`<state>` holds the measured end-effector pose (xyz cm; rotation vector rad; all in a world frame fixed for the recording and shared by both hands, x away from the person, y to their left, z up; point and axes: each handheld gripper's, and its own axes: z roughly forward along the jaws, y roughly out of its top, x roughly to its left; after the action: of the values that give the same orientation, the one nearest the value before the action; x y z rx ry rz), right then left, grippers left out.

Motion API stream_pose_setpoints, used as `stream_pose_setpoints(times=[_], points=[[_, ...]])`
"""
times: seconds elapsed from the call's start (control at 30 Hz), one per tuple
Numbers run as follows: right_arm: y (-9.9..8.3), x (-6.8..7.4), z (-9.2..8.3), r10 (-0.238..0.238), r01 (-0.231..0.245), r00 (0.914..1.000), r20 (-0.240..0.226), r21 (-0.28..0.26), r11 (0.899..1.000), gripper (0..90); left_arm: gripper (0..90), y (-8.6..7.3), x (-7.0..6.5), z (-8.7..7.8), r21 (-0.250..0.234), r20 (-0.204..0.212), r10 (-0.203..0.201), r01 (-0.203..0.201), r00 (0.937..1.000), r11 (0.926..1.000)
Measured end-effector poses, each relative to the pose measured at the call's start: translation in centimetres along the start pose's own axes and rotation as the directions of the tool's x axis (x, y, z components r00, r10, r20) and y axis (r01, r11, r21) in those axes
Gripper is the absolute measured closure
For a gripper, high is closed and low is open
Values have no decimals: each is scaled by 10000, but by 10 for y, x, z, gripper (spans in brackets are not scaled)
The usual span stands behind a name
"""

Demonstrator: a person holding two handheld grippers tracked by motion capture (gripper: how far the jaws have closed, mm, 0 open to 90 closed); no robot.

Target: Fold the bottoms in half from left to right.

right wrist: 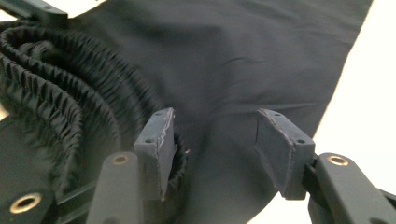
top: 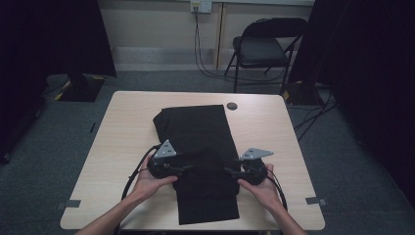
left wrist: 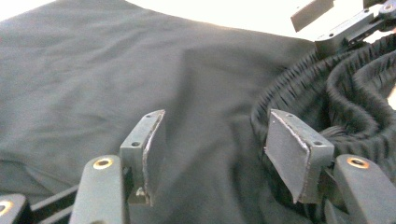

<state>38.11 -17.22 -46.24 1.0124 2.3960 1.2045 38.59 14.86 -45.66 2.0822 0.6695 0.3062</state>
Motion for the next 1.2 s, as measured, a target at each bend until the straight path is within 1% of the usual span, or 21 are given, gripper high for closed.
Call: stream_pose_setpoints(times=[0.13,0.17,0.23,0.27,0.37,0.4,0.43,0.47,0.5,0.6,0.63,0.67,0.77,0.8,0.83,0.87,0.93,1.0,1.03,1.1,1.2], points=[[-3,12,-11,-340,345,9990,-297,160,9993,453,377,-8,-9,-8,266,387,160,-170,9991,9995],[-2,16,-14,-545,547,9982,-230,70,9985,453,377,-11,-11,-10,385,486,157,-176,9987,9991],[3,17,-18,-535,535,9986,-6,-262,9982,458,376,-15,-16,-11,500,660,187,-220,9976,9985],[11,13,-15,-278,286,9995,117,-744,9968,468,376,-18,-20,-9,695,894,308,-371,9955,9969],[18,10,-5,-44,51,9999,93,-783,9969,468,370,-18,-21,-8,668,1017,368,-437,9941,9968],[20,15,8,-153,149,9998,-99,-406,9991,468,370,-18,-21,-8,618,1082,313,-382,9936,9974],[20,15,8,-153,149,9998,-99,-406,9991,468,370,-18,-20,-8,626,1095,299,-369,9935,9974],[16,26,17,-372,369,9976,-590,-58,9993,458,369,-18,-19,-8,583,1058,255,-318,9941,9978],[16,26,17,-372,369,9976,-590,-58,9993,458,369,-19,-19,-9,582,988,208,-266,9949,9979],[-3,51,18,-853,938,9877,-1313,598,9938,449,381,-20,-13,-8,641,558,-165,129,9983,9979],[-3,51,18,-853,938,9877,-1313,598,9938,449,381,-20,-11,-8,677,481,-229,196,9986,9975],[-13,61,16,-1114,1244,9827,-1480,817,9889,446,432,-21,-8,-7,707,397,-265,237,9989,9972],[-20,68,14,-1177,1351,9782,-1710,937,9864,447,450,-23,-5,-5,858,196,-149,131,9997,9962],[-22,76,15,-1583,1773,9729,-1686,1040,9786,457,446,-24,-3,-4,920,157,-145,130,9998,9957],[-22,76,15,-1583,1773,9729,-1686,1040,9786,457,446,-24,-3,-3,973,100,-172,161,9998,9951],[-21,81,18,-1589,1839,9649,-2091,1062,9772,456,452,-26,-2,-2,1010,76,-273,264,9996,9945],[-21,84,19,-1604,1872,9621,-2207,1064,9765,456,454,-27,-1,-2,1006,-11,-344,344,9994,9943],[-18,95,20,-1816,2141,9503,-2529,1073,9709,438,472,-24,4,-4,859,47,-278,273,9996,9959],[-18,95,20,-1816,2141,9503,-2529,1073,9709,438,540,-24,4,-4,859,47,-278,273,9996,9959],[-14,96,20,-1887,2164,9504,-2473,897,9722,408,592,-16,10,-6,782,198,15,-30,9998,9969],[-2,78,19,-1109,1214,9715,-2095,380,9919,399,567,-5,27,-4,448,32,-682,679,9977,9967]])
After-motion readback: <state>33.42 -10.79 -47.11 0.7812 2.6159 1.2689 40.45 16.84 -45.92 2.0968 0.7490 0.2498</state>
